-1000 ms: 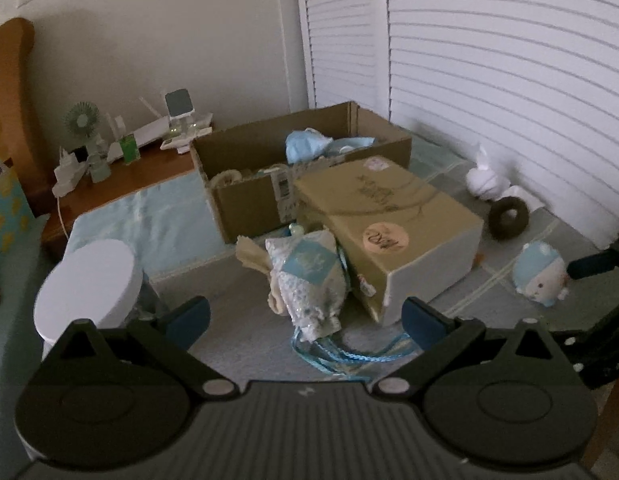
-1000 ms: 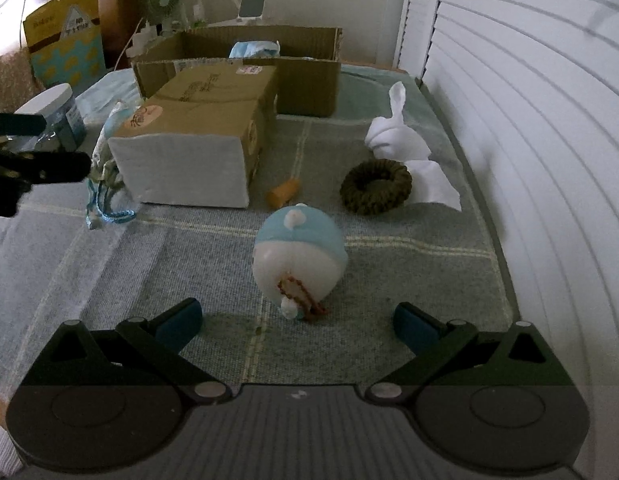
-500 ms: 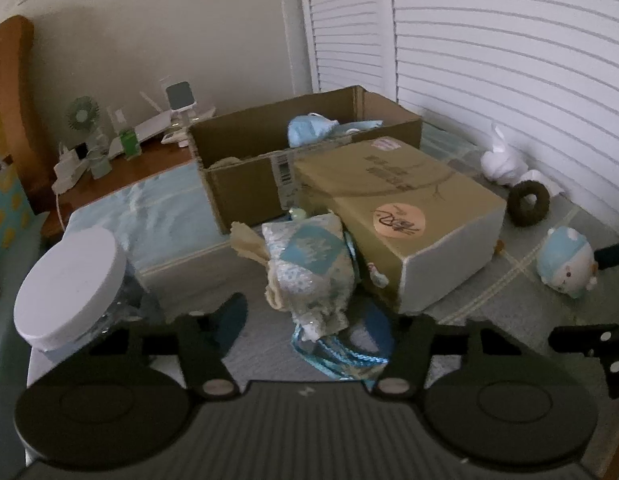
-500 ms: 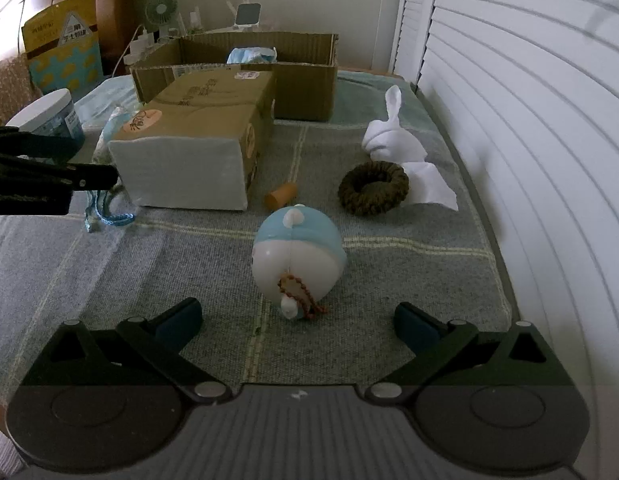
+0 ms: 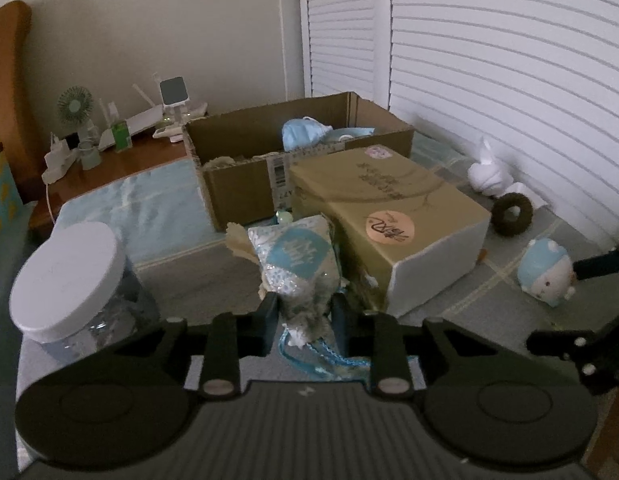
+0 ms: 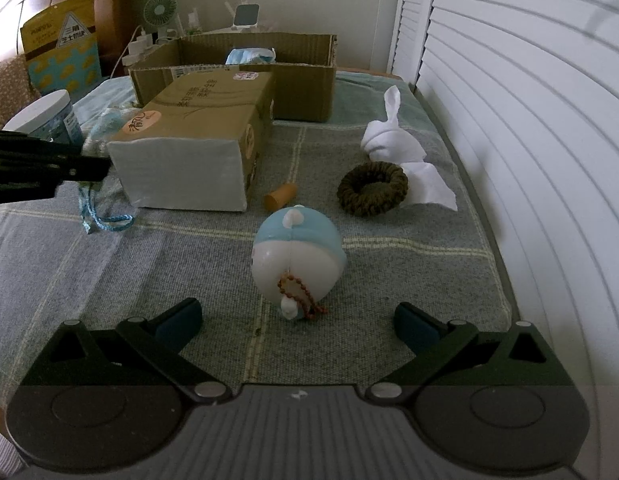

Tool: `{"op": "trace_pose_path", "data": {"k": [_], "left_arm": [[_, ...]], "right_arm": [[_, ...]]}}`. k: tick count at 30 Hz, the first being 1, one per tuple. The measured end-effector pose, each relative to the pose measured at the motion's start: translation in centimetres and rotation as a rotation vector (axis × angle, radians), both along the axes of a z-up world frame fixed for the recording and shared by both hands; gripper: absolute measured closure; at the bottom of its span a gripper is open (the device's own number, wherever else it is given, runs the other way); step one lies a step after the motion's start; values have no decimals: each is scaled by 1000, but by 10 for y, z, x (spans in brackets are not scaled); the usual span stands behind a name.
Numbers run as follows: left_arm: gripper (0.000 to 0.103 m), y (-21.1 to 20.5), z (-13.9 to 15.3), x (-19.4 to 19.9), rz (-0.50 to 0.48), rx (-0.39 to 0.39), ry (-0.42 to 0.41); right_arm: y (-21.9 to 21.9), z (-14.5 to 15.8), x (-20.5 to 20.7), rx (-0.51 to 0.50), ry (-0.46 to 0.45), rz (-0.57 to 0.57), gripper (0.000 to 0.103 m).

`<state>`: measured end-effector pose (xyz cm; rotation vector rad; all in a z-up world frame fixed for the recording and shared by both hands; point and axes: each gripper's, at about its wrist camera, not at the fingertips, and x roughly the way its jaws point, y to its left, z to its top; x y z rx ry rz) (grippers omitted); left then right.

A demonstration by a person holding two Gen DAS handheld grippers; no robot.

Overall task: Organize soft objects
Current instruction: 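Grasp the light-blue patterned fabric pouch with the left tool, then lift the patterned pouch with the left tool while the right tool grasps the round plush toy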

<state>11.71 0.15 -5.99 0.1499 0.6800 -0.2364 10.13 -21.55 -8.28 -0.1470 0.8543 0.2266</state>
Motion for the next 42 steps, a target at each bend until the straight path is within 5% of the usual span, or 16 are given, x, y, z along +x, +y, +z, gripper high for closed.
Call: {"op": "trace_pose_path", "data": {"k": [13,18,21,42], "left_arm": [[73,28,-6,-48,11,-65,130],[45,25,-15,-51,42,-38,114],[39,21,-18,-50,45,-29,102],[30,10,-27,-37,116,-55,83]], "right_arm": [[-1,-1,-4,10,-22,-3,0],[-2,-3,-8,17,-52,-8,0],[-2,-4,-10,20,-68,-7,0],[2,-4,5,18,-74,-14,0]]}}
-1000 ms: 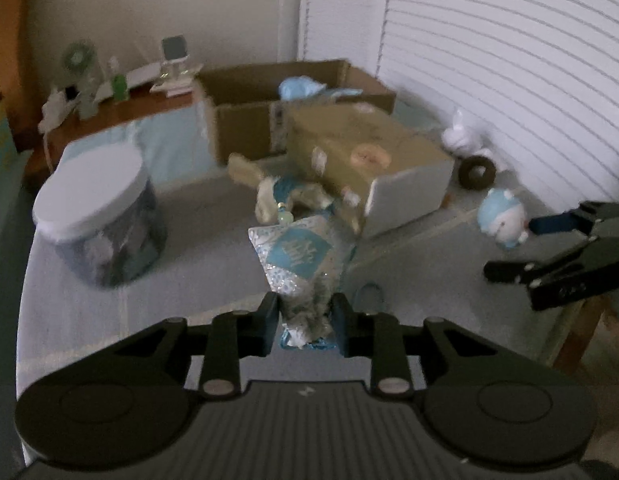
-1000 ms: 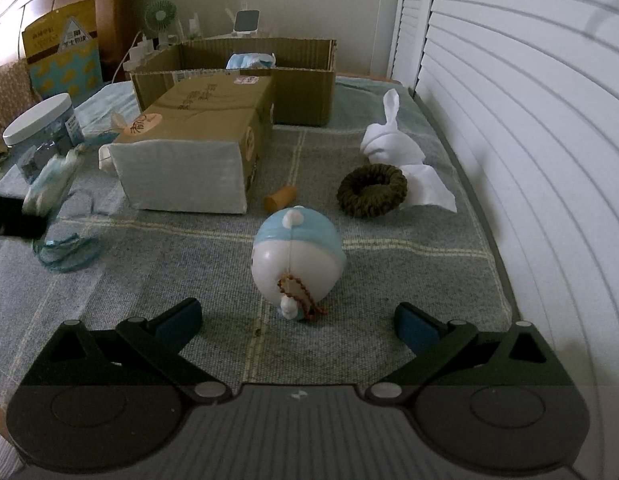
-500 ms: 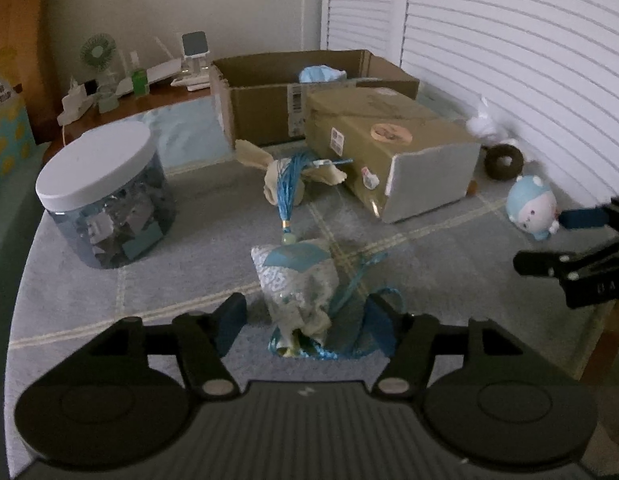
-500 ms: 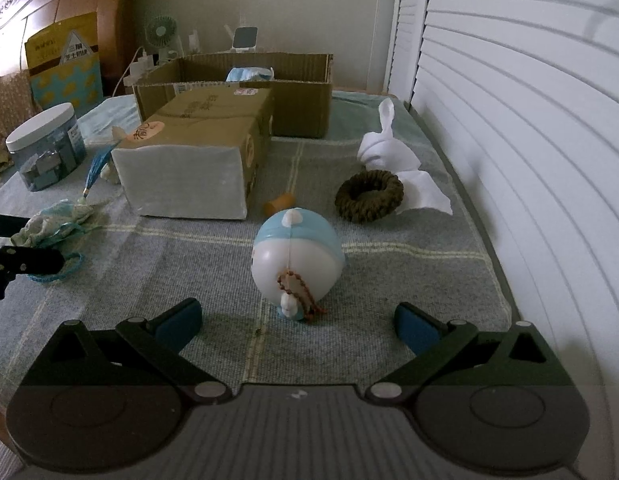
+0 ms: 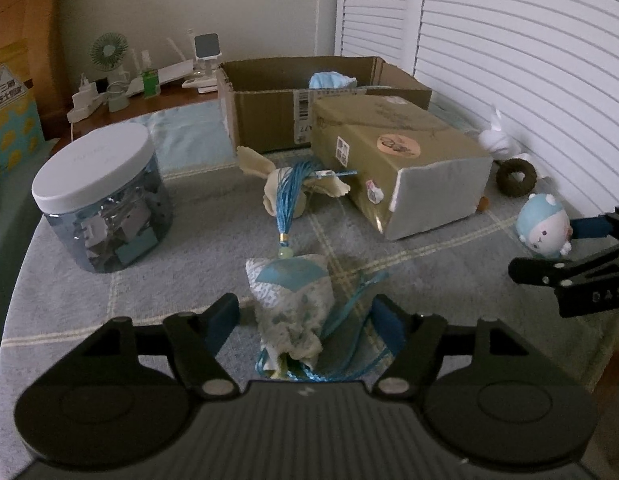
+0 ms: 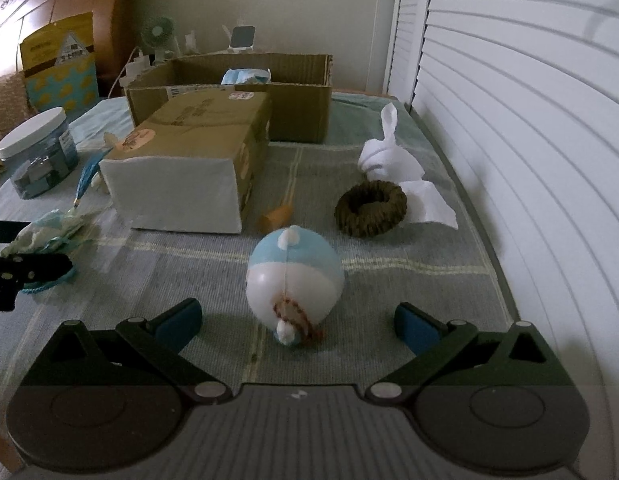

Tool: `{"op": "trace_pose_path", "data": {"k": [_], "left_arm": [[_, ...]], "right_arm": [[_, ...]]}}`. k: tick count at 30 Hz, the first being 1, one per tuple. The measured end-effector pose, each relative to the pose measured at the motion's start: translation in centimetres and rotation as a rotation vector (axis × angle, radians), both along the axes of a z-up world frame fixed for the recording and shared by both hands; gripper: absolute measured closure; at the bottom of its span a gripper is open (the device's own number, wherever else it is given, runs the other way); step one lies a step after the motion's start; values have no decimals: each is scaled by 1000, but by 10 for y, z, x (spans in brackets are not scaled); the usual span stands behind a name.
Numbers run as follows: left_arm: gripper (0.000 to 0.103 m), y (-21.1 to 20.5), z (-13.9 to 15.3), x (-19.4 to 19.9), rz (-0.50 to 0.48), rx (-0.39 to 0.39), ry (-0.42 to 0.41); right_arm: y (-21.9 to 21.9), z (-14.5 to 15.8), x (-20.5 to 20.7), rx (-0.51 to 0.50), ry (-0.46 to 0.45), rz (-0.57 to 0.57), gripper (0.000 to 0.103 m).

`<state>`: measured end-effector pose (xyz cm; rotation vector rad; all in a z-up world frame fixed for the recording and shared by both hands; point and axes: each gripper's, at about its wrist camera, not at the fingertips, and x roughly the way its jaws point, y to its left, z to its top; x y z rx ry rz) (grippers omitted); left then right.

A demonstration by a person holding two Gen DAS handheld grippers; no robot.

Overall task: Organize soft objects
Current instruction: 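Lift the patterned pouch with the left tool while the right tool grasps the round plush toy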

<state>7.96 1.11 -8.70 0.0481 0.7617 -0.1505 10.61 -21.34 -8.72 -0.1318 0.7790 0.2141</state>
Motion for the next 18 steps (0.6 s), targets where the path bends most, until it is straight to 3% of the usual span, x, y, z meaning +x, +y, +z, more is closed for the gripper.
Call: {"op": "trace_pose_path", "data": {"k": [4,9,18], "left_arm": [[33,2,1,-1,8,-5,4],[48,4,2,1,22,-4,3],[65,3,4,1,2,-1,8]], "right_arm": [[2,1,8,-5,12,-1,0],[5,4,10,-3,6,1,4],[7,13,5,-13,-4,6,42]]}}
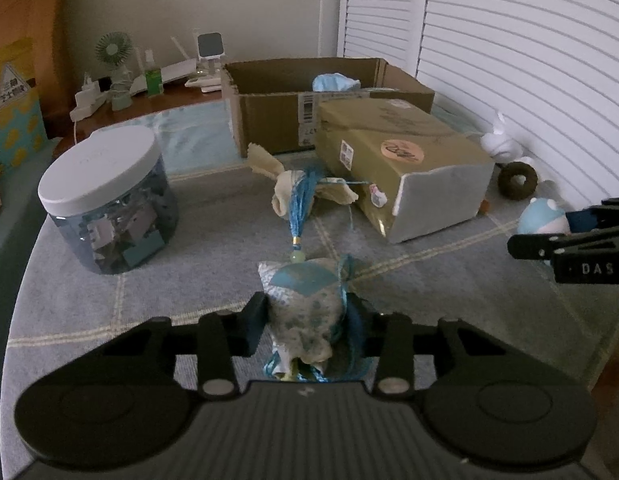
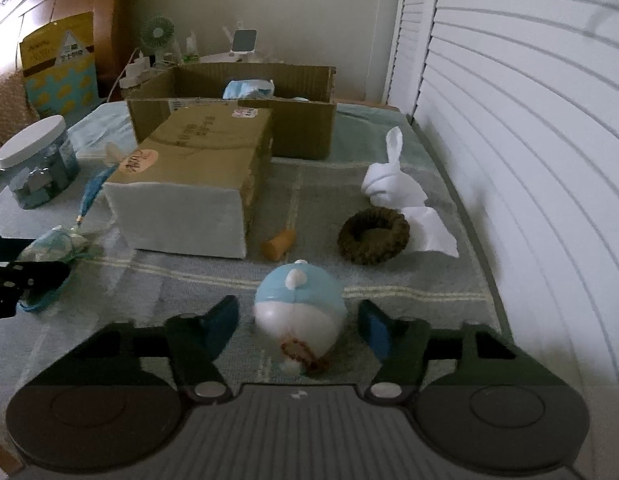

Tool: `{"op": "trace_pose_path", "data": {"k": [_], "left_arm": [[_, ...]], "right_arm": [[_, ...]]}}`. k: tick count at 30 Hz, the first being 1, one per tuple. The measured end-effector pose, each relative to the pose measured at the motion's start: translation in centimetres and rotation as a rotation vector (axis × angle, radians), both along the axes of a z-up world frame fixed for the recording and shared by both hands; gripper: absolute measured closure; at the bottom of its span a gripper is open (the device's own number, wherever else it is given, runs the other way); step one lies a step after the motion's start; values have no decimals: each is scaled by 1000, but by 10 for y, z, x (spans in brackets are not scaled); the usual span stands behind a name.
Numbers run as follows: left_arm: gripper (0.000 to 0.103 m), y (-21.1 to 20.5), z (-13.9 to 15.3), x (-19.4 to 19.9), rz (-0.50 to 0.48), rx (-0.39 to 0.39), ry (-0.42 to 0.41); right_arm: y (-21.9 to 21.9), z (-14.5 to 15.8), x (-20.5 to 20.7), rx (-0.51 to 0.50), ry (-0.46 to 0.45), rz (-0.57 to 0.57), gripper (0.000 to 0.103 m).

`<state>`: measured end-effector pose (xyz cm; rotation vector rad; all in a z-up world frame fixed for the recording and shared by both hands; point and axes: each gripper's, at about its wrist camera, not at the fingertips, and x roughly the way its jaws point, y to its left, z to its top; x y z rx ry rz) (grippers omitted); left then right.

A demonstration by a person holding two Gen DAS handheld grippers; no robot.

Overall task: Organize soft objects
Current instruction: 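Lift the patterned pouch with the left tool while the right tool grasps the round plush toy, then carry the pouch into the cardboard box and open the left tool while the right tool lifts the plush toy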

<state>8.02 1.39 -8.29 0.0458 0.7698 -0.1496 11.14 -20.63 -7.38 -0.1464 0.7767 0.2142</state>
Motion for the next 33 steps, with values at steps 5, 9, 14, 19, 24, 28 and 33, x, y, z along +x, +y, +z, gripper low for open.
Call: {"op": "trace_pose_path", "data": {"k": [5,9,14,19,24,28,33], "left_arm": [[71,2,4,-1,-28,2,7],[73,7,13,-2,-66,-6,23],[73,14,35,-5,-125,-16,31],[73,16,62,-3,-176,3,7],[73,16,89,4,-214,12,-38],[73,14,107,20,-231,-11,-49],[73,15,124,46,-225,-25,-78]], "right_arm": [[2,5,-2,6,15,3,52],[2,11,-6,15,10,11,53],[3,26,-15,11,-15,28,53],[4,40,-22,28,-37,44,53],[7,53,-29,43,-66,67,53],[8,62,-33,54,-86,80,53],[8,71,-38,69,-107,89,53]]}}
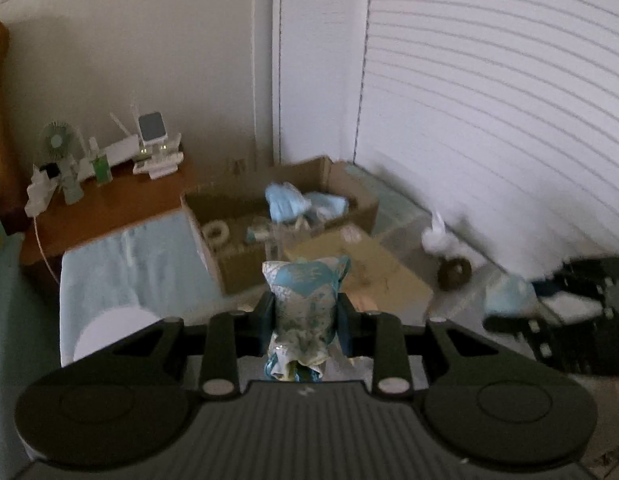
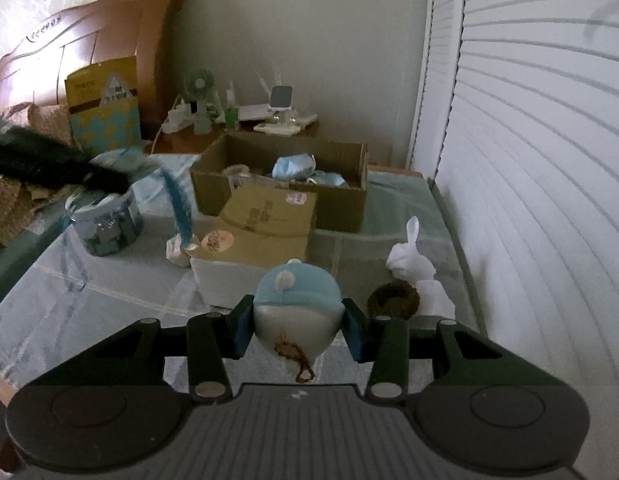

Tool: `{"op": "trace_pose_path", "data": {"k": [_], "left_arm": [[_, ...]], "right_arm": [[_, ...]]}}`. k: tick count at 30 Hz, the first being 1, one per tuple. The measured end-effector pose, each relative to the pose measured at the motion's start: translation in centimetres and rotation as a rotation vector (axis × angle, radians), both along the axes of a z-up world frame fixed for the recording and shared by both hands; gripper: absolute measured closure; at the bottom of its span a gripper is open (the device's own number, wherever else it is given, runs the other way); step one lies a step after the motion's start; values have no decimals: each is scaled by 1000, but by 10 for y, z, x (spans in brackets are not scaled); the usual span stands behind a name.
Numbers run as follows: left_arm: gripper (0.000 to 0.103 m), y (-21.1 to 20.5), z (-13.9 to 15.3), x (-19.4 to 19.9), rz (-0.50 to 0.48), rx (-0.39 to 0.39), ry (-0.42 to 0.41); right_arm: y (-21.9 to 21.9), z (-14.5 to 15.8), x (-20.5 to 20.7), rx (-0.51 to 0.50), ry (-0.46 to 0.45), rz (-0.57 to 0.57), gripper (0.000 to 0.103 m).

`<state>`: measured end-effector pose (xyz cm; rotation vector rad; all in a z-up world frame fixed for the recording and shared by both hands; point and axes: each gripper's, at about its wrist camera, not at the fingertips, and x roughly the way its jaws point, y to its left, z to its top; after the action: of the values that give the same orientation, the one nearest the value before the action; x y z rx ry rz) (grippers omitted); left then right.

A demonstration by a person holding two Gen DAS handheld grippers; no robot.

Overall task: Organize soft objects
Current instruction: 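Carry the pouch into the cardboard box and open the left tool while the right tool lifts the plush toy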

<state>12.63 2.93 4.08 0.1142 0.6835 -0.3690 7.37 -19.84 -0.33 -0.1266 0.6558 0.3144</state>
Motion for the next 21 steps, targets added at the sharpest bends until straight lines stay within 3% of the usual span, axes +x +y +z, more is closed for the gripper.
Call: {"op": "trace_pose_path", "data": {"k": [14,21], "left_arm": [[73,-9,33,106,18,39,-85],[73,-17,19,158,8,89,-33]], "right_arm": [[-6,6,0,13,-14,-23,53],[-11,5,6,12,-9,-43,53]]}}
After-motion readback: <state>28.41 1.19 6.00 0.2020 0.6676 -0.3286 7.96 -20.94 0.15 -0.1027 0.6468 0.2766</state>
